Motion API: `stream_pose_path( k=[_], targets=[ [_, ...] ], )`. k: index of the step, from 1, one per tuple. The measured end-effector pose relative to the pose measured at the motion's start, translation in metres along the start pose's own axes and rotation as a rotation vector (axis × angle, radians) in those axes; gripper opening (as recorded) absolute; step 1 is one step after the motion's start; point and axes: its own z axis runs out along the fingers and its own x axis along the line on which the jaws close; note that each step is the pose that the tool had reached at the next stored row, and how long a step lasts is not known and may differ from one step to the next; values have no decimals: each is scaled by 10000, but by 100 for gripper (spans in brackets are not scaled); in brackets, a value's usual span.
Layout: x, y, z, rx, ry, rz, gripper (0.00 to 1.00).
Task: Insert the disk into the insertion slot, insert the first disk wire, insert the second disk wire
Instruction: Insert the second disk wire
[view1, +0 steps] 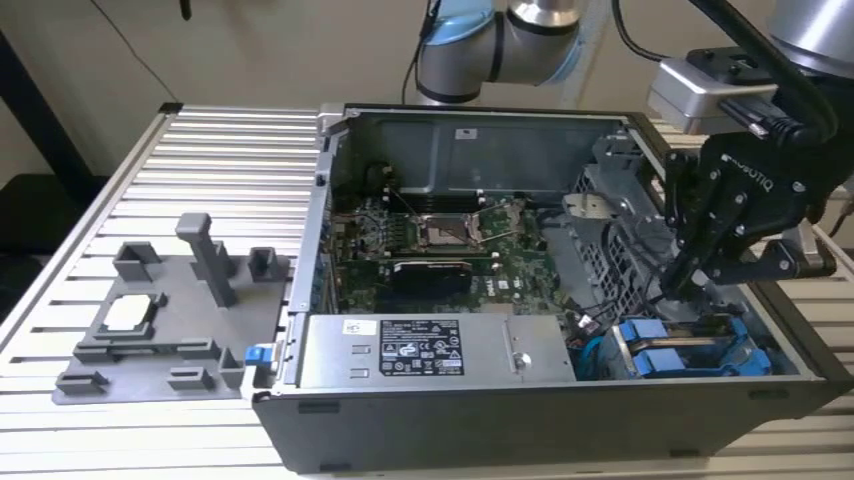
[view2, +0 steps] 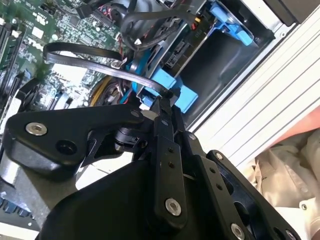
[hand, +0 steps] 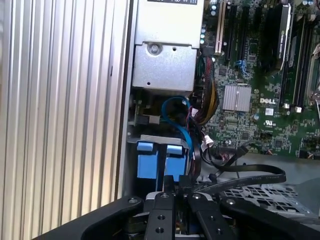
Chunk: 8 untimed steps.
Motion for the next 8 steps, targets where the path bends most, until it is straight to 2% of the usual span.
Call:
stream_pose_path(
  k=[4, 6, 7, 8],
  targets=[
    [51, -62, 10, -80, -24, -5, 16],
    [56, -74, 12, -87, -68, -3, 16],
    [57, -74, 13, -82, -140, -3, 16],
    [57, -75, 15, -71, -265, -2, 16]
  ],
)
